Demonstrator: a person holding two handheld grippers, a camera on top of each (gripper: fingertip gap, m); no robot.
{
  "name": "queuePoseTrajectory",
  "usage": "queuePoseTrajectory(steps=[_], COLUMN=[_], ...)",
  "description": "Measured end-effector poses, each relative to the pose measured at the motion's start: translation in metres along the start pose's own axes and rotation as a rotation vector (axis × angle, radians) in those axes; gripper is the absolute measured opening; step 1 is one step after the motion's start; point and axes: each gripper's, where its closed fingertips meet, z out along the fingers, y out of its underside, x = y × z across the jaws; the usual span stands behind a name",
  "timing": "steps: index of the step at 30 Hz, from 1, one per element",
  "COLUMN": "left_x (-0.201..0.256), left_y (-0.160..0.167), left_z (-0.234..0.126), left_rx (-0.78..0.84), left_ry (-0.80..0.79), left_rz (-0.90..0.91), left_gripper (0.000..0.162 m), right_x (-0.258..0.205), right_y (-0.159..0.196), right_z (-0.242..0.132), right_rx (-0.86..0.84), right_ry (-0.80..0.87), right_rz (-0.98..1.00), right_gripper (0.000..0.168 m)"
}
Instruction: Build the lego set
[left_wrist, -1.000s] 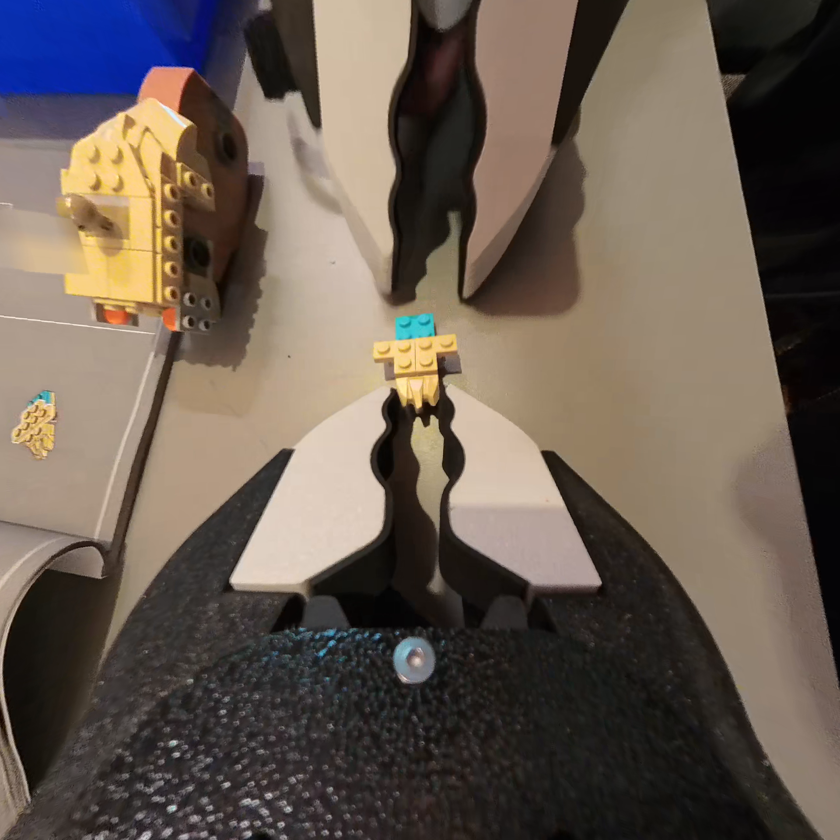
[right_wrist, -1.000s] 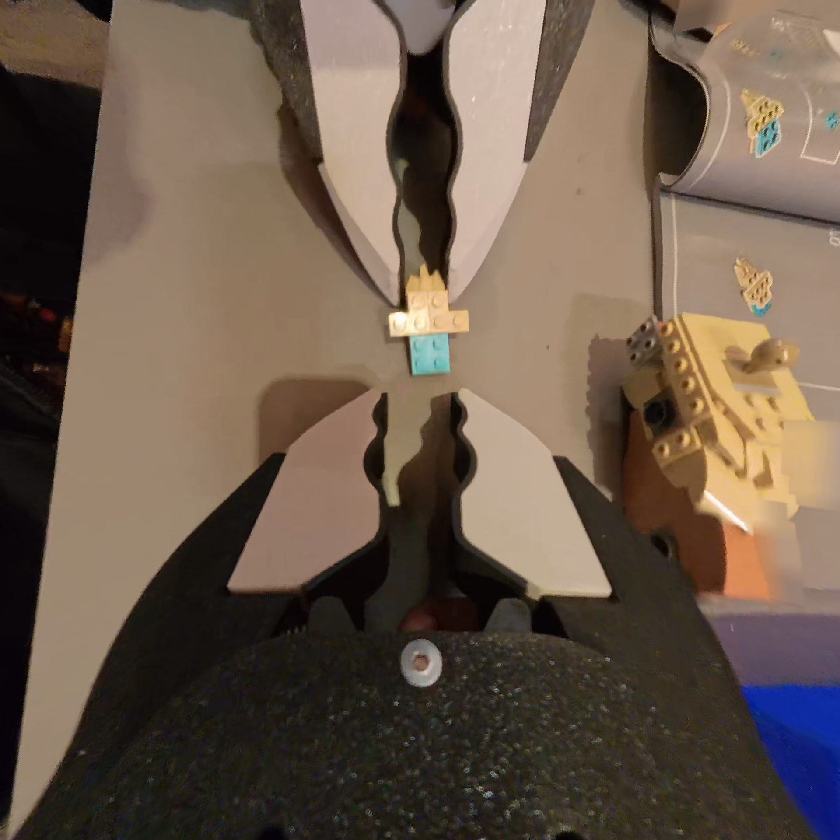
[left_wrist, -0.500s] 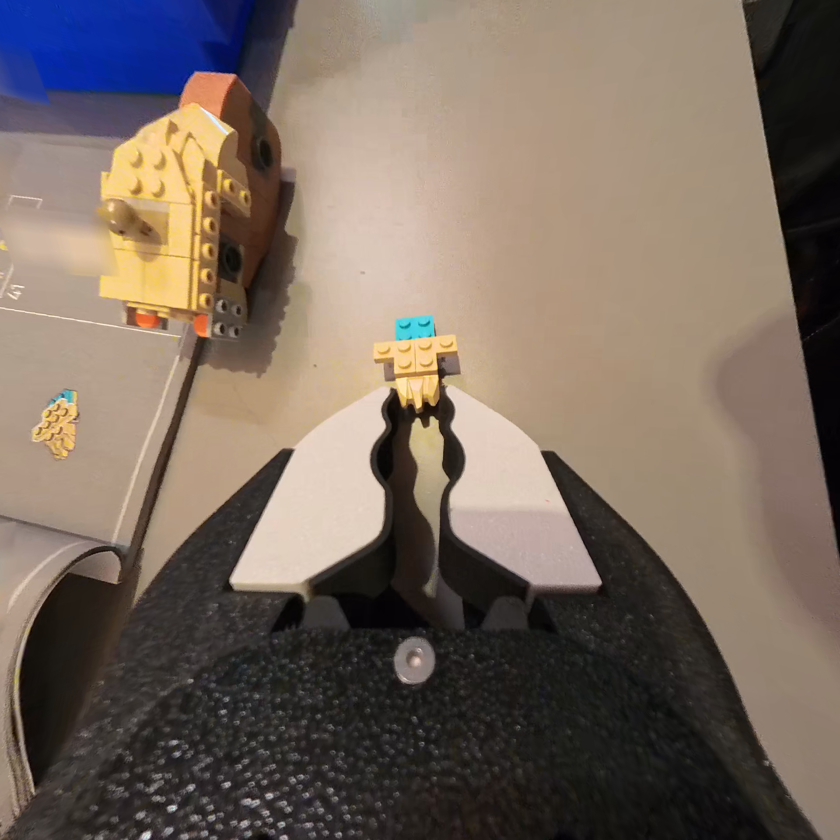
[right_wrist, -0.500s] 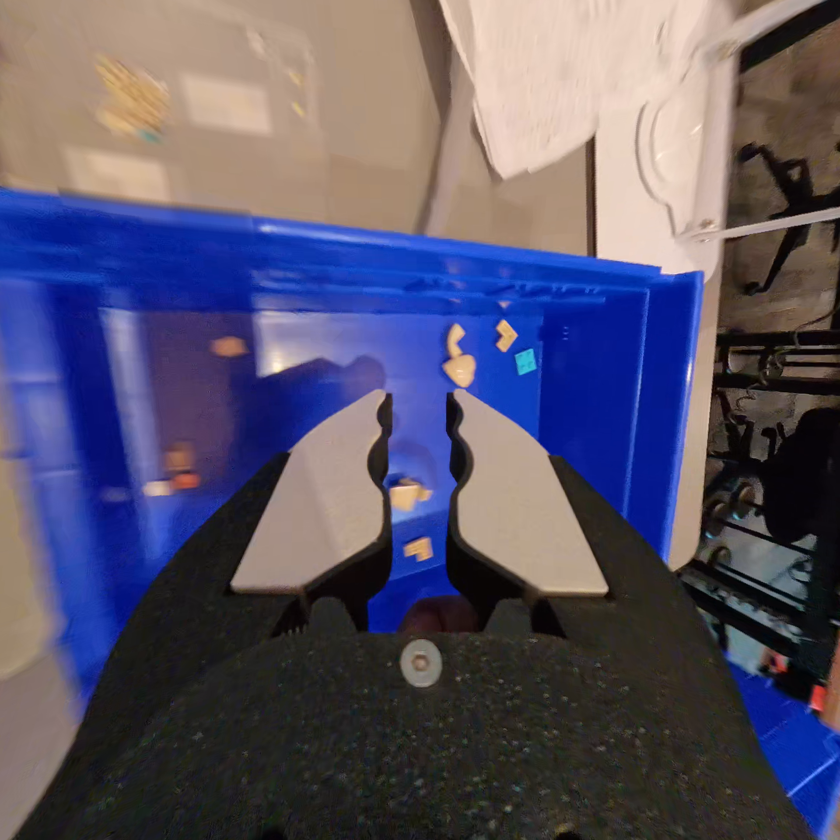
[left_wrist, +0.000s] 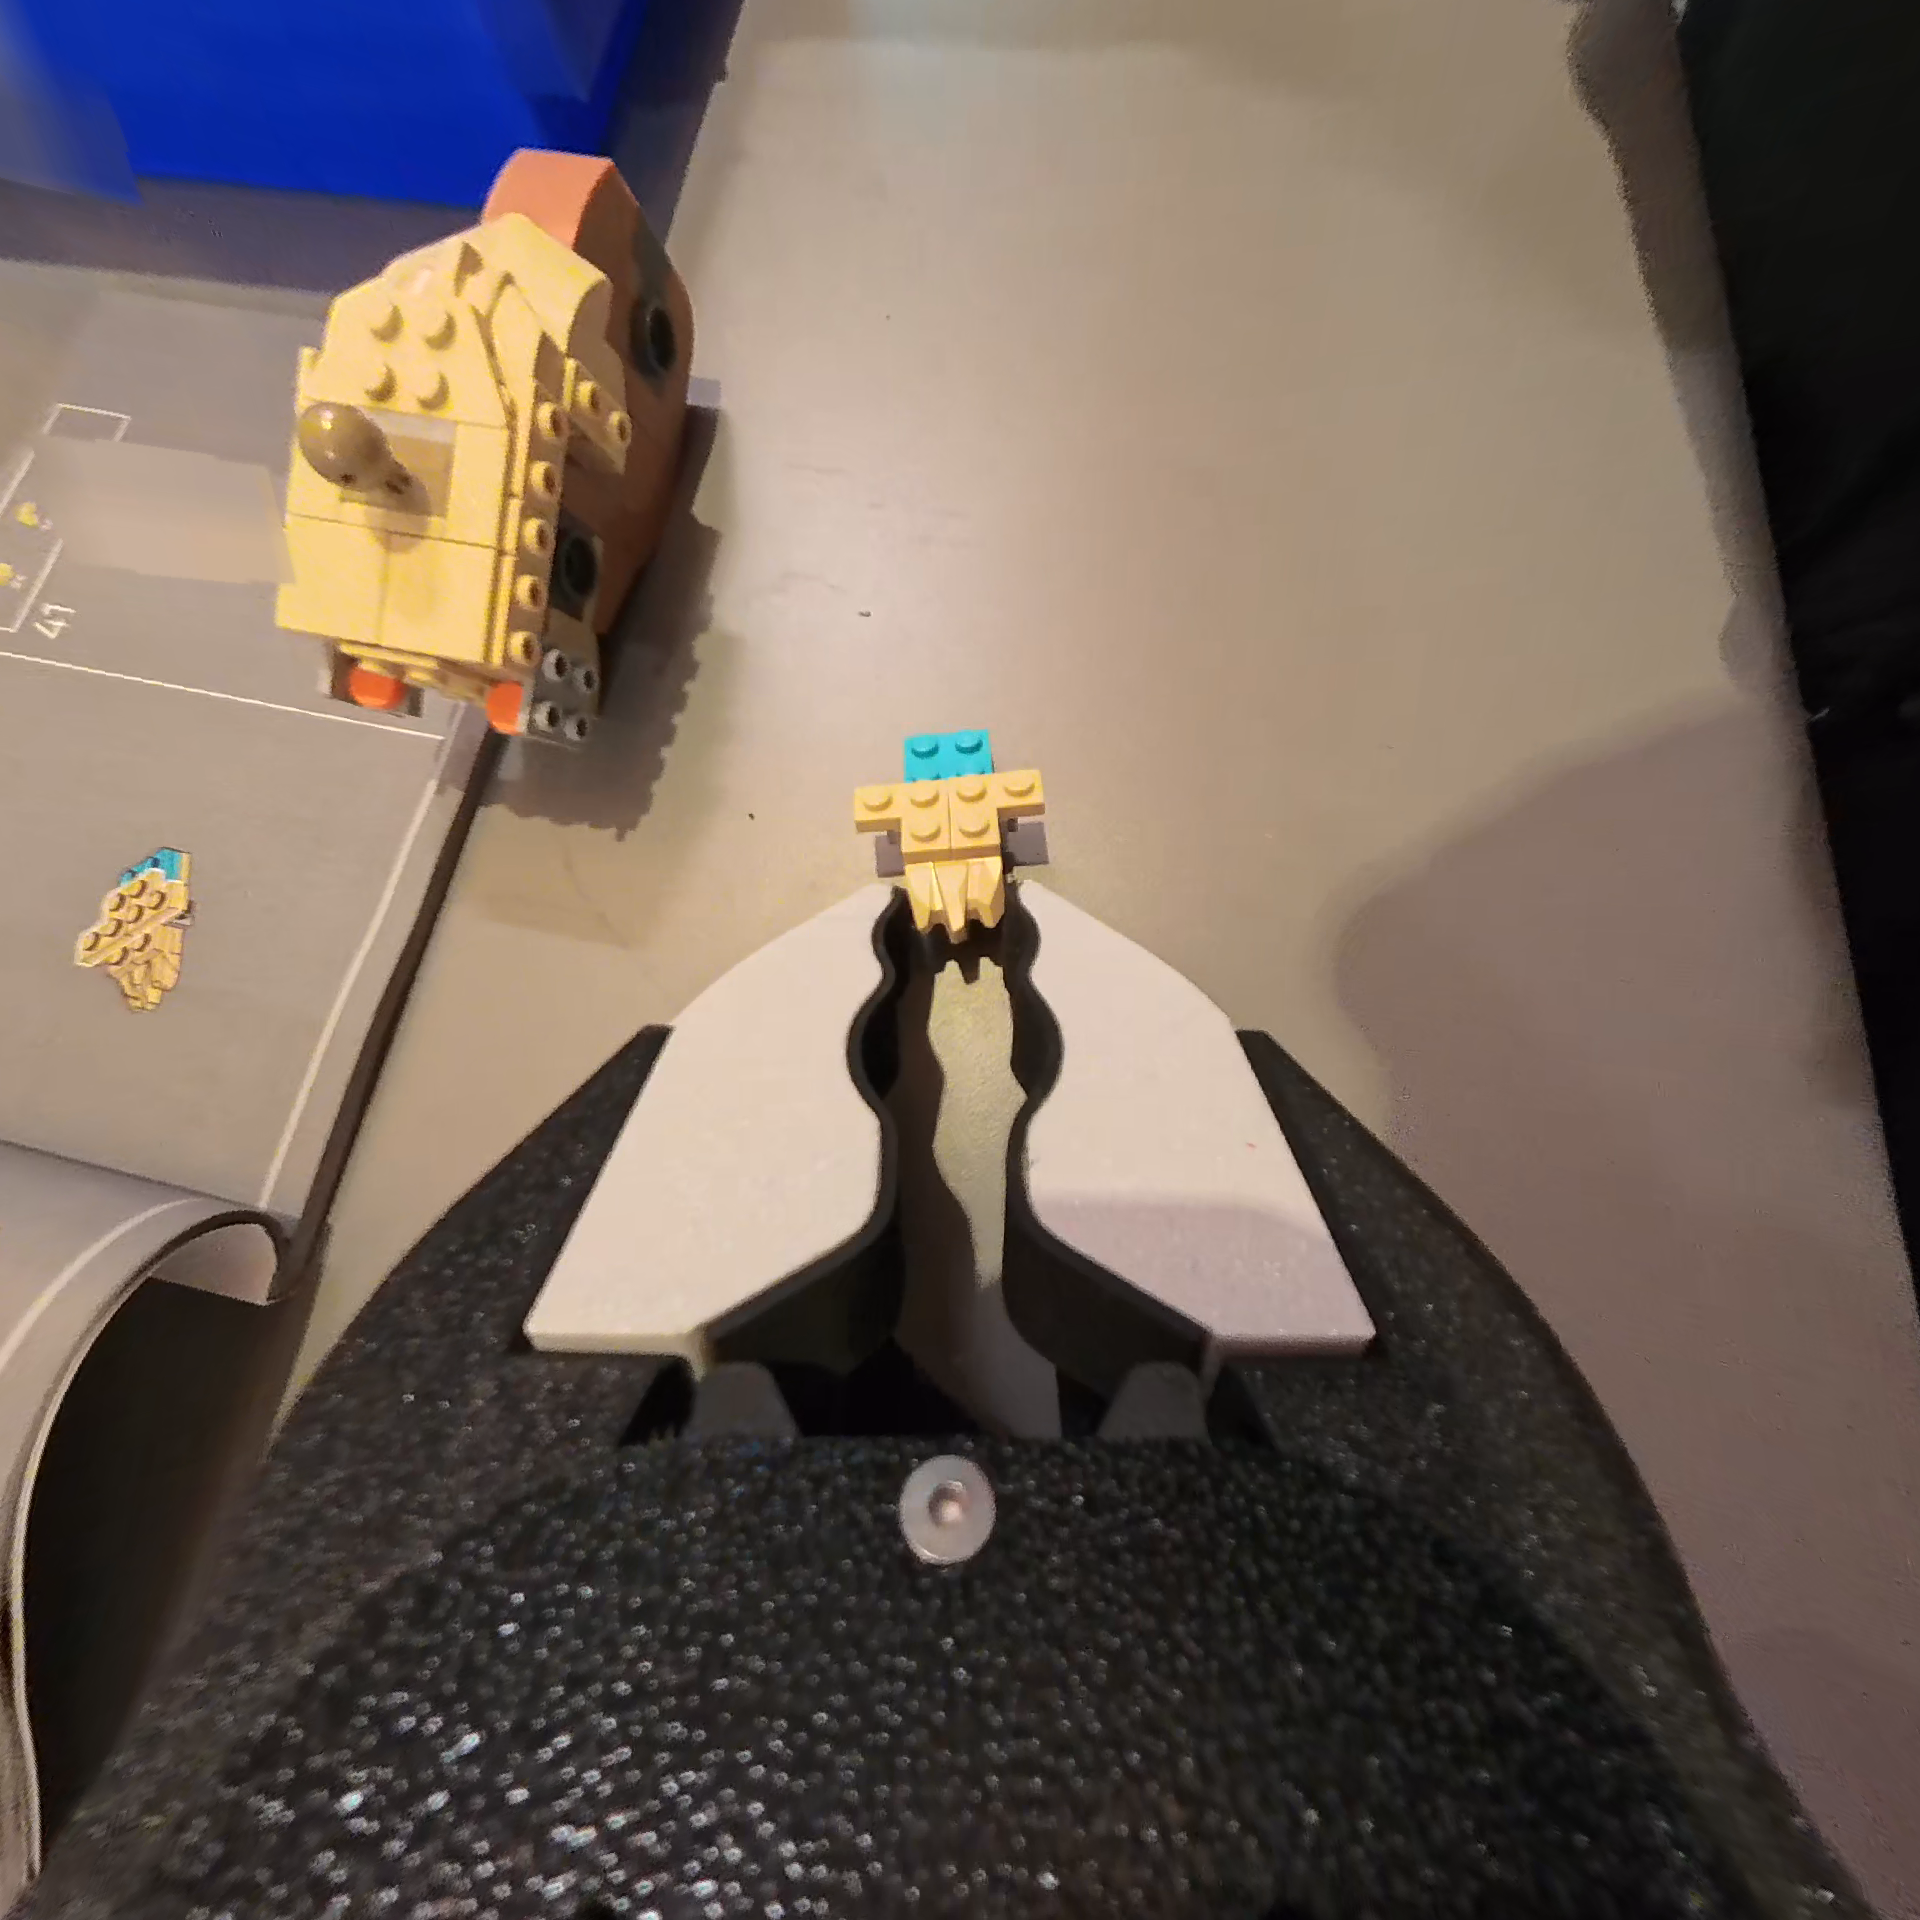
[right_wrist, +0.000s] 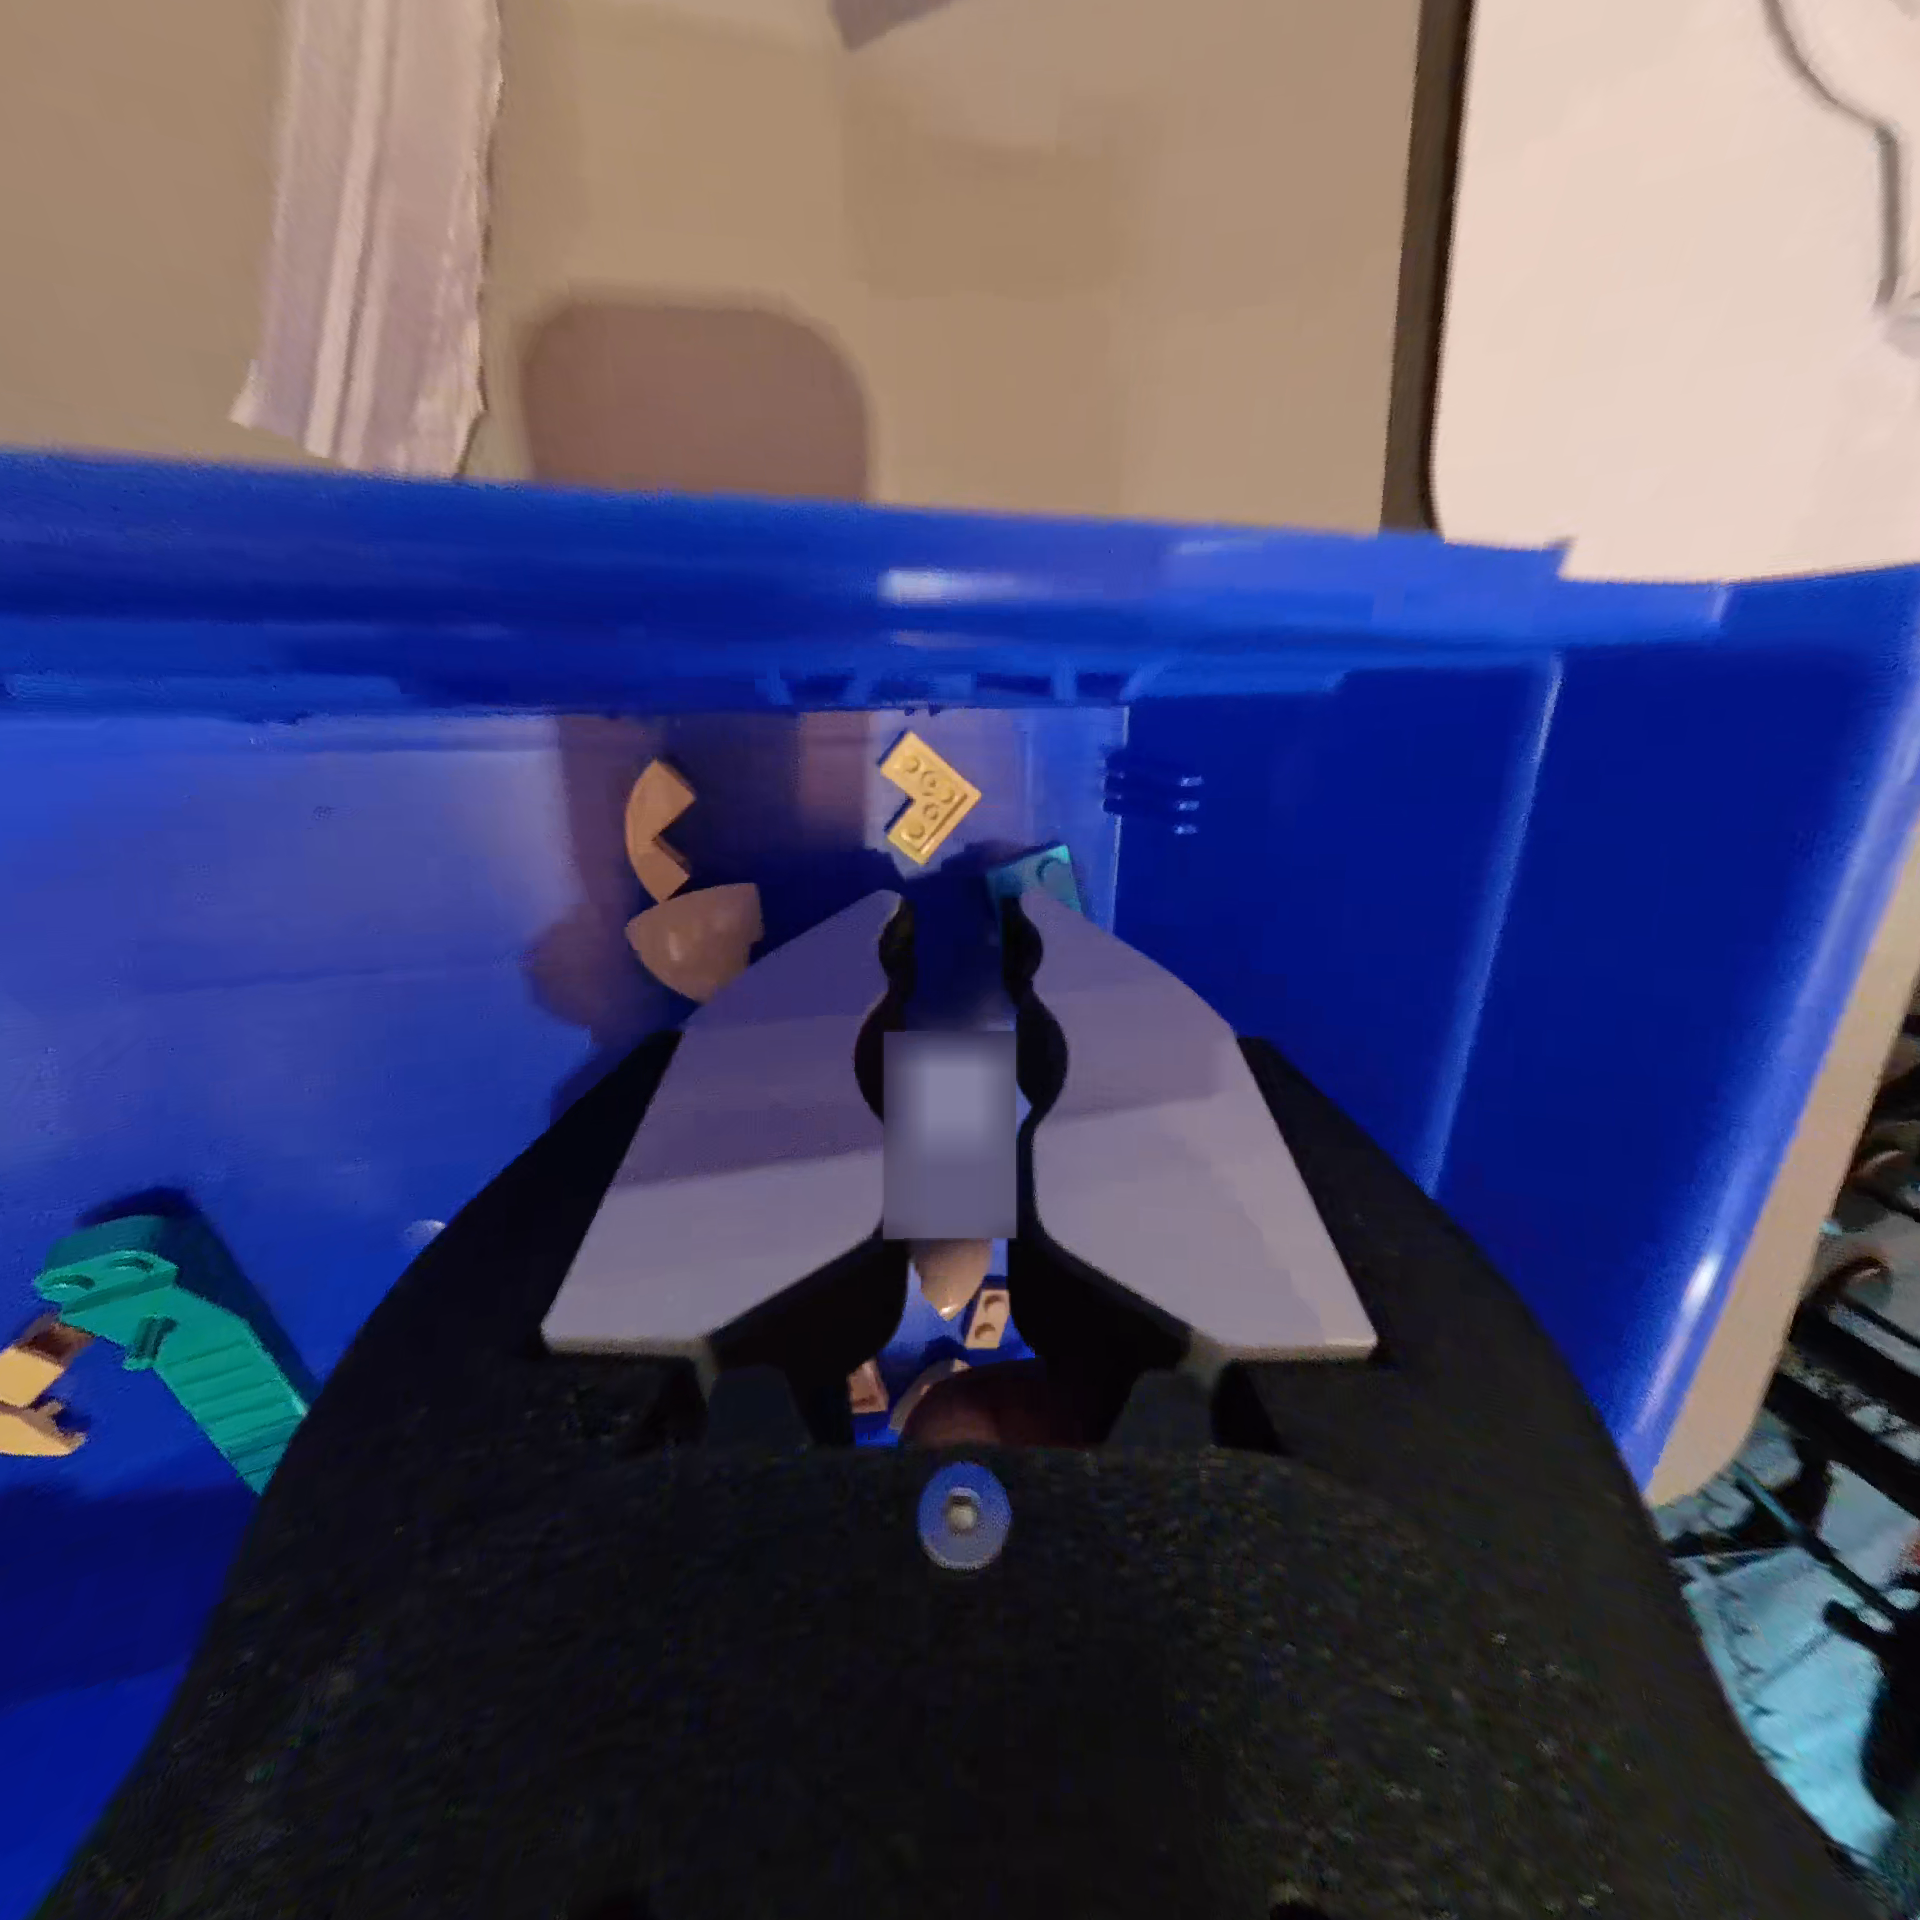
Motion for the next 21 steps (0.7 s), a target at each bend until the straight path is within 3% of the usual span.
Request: queuePoseTrajectory(steps=[6,13,21], left_x=[0.0,0.003,0.004], left_y=[0.0,0.002,0.002], left_z=[-0.002,-0.001,-0.002], left_rx=[0.013,-0.001,0.005], left_ry=[0.012,0.045,0.077], left_rz=[-0.017,-0.019,-0.031], left_gripper=[0.016,0.016,0.016], right_x=[-0.019,-0.04,-0.036], right_y=[0.013,0.028,0.026], right_z=[-0.006,-0.017,-0.029], right_rx=[-0.038,-0.082,-0.009], right_ry=[-0.064,-0.046,0.012], right_rz=[0.058,0.027,0.017], right_gripper=[0.008,0.019,0.023])
